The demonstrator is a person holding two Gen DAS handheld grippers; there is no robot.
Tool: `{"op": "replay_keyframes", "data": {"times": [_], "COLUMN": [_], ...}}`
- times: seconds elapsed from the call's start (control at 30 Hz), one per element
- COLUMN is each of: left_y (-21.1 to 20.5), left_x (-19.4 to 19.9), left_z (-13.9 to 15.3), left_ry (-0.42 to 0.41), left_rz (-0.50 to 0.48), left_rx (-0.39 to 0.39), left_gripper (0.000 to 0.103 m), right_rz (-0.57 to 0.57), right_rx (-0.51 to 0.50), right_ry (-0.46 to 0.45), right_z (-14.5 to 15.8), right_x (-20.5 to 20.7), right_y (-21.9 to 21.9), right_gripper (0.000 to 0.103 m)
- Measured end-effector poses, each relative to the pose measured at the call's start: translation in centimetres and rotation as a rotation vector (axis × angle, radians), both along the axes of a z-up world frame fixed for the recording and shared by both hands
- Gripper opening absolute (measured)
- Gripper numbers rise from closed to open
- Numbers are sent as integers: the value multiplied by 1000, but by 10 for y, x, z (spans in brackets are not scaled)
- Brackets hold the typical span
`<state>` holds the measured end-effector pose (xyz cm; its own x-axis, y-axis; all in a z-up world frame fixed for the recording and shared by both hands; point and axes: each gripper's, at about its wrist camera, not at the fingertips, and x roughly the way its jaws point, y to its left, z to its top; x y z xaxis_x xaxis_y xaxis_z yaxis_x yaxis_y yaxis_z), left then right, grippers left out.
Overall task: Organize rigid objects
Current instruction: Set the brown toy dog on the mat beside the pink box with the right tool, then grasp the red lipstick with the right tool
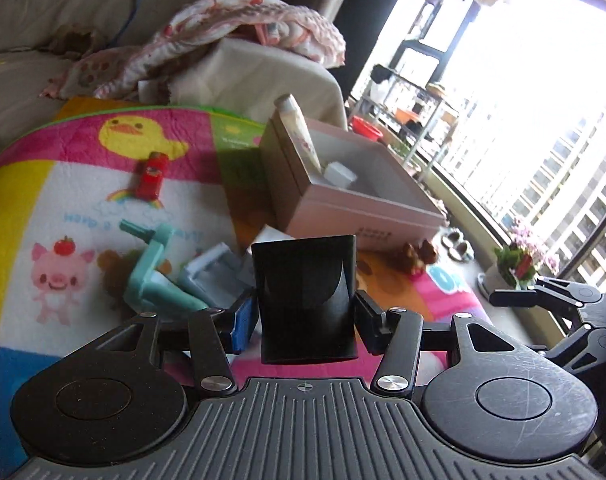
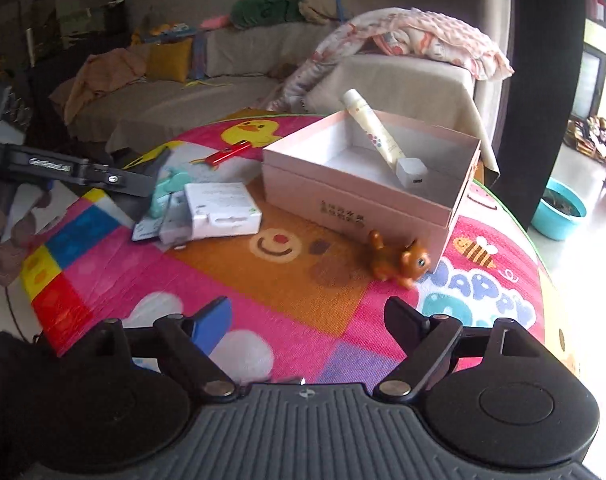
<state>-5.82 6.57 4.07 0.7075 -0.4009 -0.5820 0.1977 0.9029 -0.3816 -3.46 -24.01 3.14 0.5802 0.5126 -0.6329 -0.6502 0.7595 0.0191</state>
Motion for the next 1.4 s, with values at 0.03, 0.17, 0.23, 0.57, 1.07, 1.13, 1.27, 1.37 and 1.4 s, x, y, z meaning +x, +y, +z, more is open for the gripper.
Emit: {"op": "replay_keyframes", "data": {"times": [0.03, 0.17, 0.23, 0.57, 1.07, 1.13, 1.27, 1.37, 1.4], "left_y": [-5, -24, -28, -19, -20, -23, -36, -45, -47], "left_x": [-2, -7, -10, -19, -29, -31, -32, -28, -25], "left_z": [-2, -8, -10, -13, -11, -10, -2, 14, 22], "left_ry": [9, 37, 50, 83, 76, 78, 81, 39, 13], "left_rz": [-20, -77, -90, -71, -112, -140, -252, -302, -306], "left_rx": [5, 29, 41, 82, 114, 126, 152, 165, 168], "left_gripper": [56, 56, 56, 56, 56, 56, 56, 56, 56], "right_rz": [23, 110, 129, 178, 224, 226, 216, 158, 131], "right_rx": [-4, -38, -43, -62, -66, -57, -57, -73, -75], "right_ry": [-7, -30, -31, 6, 1, -4, -29, -62, -74], "right_z": [-2, -16, -23, -47, -48, -43, -28, -12, -7], "right_x": [-10, -38, -41, 0, 20, 16, 0, -8, -9], "right_y": [-1, 6, 14, 51, 93, 91, 79, 63, 57], "right_gripper": [88, 89, 89, 89, 78, 77, 60, 60, 60]}}
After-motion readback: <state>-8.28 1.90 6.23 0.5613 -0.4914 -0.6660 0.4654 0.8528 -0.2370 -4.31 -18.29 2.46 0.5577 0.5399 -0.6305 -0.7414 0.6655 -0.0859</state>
